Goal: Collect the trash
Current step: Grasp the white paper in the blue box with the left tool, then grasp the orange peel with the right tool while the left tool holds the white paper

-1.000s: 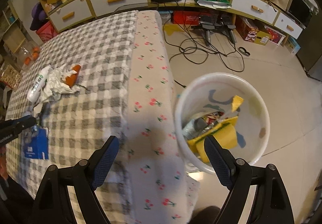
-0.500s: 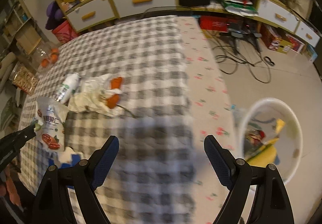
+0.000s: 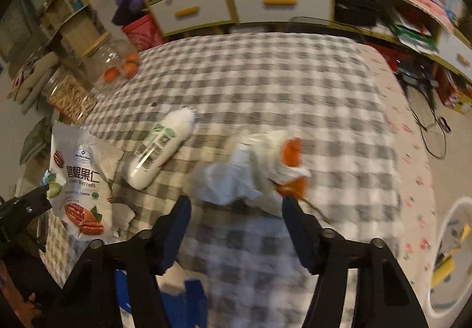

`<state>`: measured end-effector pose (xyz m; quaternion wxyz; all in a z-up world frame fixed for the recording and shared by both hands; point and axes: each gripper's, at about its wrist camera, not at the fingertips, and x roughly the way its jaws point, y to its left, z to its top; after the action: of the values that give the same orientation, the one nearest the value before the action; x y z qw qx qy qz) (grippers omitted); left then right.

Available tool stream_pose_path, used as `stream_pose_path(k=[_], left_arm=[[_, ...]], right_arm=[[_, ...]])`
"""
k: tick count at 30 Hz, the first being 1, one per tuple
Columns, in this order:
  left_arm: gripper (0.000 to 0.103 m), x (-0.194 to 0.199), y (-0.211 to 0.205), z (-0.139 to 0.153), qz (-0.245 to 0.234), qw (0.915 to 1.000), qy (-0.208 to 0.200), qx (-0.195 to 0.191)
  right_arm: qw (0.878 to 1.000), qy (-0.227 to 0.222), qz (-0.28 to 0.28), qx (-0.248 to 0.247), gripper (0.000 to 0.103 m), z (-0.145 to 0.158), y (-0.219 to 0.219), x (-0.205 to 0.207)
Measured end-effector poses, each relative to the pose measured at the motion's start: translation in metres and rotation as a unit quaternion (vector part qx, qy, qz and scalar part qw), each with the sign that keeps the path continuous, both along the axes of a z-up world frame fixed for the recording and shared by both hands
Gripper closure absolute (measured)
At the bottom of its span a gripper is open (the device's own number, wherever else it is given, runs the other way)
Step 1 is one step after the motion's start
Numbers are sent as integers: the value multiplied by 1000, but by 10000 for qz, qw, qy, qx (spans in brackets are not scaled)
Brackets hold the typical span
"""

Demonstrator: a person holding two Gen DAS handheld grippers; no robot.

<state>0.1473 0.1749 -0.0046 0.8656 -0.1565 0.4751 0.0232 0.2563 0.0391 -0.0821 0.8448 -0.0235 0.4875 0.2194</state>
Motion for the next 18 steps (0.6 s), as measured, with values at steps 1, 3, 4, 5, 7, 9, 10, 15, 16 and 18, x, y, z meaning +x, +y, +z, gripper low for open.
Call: stream_pose_path(k=[1, 3, 4, 5, 7, 9, 10, 15, 16, 18], left_arm=[[103, -1, 2, -1, 6, 10000, 15, 3], [103, -1, 4, -3, 35, 10000, 53, 2], [103, -2, 5, -4, 46, 10000, 66, -7], [103, -1, 6, -5, 56, 10000, 80, -14], [103, -2, 8, -6, 75, 9999, 95, -34], [103, -2, 9, -6, 92, 9999, 88, -68], [103, -3, 9, -5, 97, 9999, 79, -83], [103, -3, 5, -1, 65, 9999, 21, -138], [103, -2, 3, 0, 53, 9999, 13, -143], [103, -1, -1, 1, 27, 9999, 1, -152]], right_arm=[[10000, -7, 17, -72, 42, -3, 5, 1], [9998, -25, 4, -178, 56, -10, 11, 5], [9998, -5, -14, -193, 61, -13, 11, 7], [9998, 31, -28, -184, 73, -16, 11, 9], [9999, 41, -50, -83, 85, -16, 8, 11], [9999, 52, -25, 128, 94, -10, 3, 11], [9997, 37, -3, 245, 95, -5, -1, 10], [9979, -208, 80, 612, 97, 24, -18, -2], [9976, -253, 75, 644, 97, 28, -22, -5], [9970, -292, 31, 712, 97, 34, -32, -8]])
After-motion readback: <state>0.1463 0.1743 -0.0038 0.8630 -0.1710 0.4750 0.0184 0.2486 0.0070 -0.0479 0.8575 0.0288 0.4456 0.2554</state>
